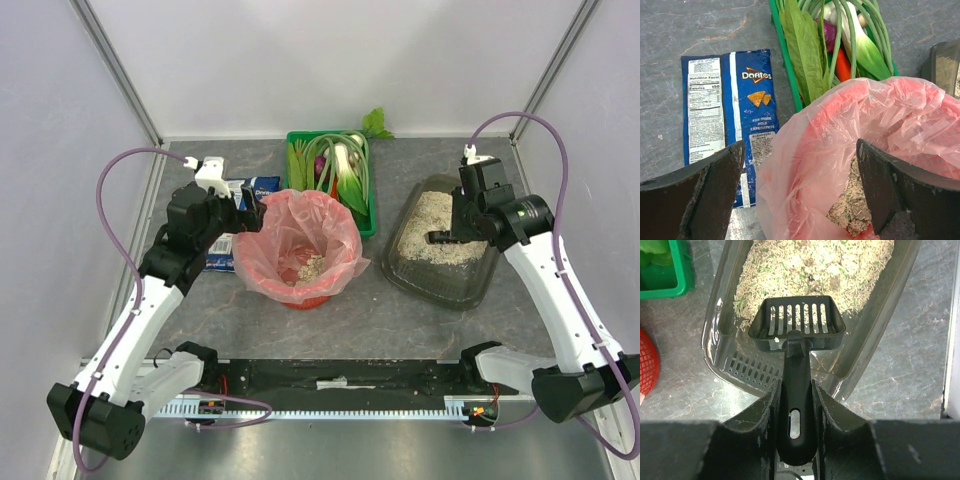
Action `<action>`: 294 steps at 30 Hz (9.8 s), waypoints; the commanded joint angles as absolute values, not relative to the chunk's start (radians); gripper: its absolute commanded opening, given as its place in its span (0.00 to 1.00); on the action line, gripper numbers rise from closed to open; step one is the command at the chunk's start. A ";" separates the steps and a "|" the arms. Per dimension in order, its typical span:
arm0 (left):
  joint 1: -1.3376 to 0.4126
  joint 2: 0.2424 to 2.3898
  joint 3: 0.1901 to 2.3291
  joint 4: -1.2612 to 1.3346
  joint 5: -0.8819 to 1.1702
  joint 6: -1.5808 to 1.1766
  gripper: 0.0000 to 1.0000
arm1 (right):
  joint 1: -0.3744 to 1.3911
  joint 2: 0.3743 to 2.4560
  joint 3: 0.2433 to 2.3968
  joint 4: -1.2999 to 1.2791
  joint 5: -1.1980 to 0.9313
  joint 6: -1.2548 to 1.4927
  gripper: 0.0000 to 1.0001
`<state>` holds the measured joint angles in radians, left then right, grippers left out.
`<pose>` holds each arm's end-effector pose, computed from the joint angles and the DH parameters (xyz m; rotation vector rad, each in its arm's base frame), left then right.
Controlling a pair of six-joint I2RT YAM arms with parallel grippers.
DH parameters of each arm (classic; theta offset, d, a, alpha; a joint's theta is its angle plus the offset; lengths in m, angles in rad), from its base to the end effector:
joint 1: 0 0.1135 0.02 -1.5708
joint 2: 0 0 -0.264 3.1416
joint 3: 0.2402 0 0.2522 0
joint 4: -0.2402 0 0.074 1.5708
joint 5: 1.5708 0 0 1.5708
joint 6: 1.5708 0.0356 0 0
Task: Clean the litter box
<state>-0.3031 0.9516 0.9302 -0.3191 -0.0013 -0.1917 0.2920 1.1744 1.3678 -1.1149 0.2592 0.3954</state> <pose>0.2064 -0.0645 0.3466 0.1063 1.9223 -0.3319 0.2061 0.0524 0.3766 0.2337 2.4384 -0.0228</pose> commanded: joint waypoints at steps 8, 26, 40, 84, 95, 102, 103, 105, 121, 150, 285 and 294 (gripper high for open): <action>-0.304 0.913 0.920 -0.276 -0.037 -0.137 0.98 | 0.285 1.206 1.439 -1.266 0.221 0.462 0.00; -0.342 0.900 0.916 -0.287 -0.103 -0.103 0.98 | 0.278 1.219 1.232 -1.178 0.230 0.508 0.00; -0.344 0.914 0.916 -0.287 -0.095 -0.101 0.98 | 0.265 1.171 1.017 -0.965 0.250 0.558 0.00; -0.345 0.953 0.913 -0.284 -0.023 -0.121 0.97 | 0.267 1.063 0.641 -0.308 0.345 0.396 0.00; -0.345 0.954 0.910 -0.281 -0.021 -0.114 0.97 | 0.267 0.925 0.562 -0.264 0.310 0.354 0.00; -0.345 0.956 0.908 -0.281 -0.017 -0.110 0.98 | 0.267 0.867 0.535 -0.247 0.301 0.341 0.00; -0.344 0.957 0.907 -0.279 -0.015 -0.110 0.97 | 0.267 0.864 0.534 -0.247 0.302 0.341 0.00; -0.345 0.957 0.905 -0.276 -0.009 -0.104 0.97 | 0.267 0.844 0.532 -0.241 0.308 0.348 0.00; -0.344 0.969 0.893 -0.261 0.037 -0.100 0.97 | 0.267 0.673 0.488 -0.241 0.330 0.436 0.00; -0.345 0.983 0.894 -0.259 0.061 -0.112 0.97 | 0.259 0.729 0.542 -0.282 0.303 0.463 0.00; -0.344 0.923 0.870 -0.219 0.043 -0.155 0.96 | -0.083 0.561 0.626 -0.414 0.016 0.287 0.00; -0.345 0.905 0.864 -0.213 0.008 -0.155 0.97 | -0.078 0.569 0.675 -0.425 -0.178 0.244 0.00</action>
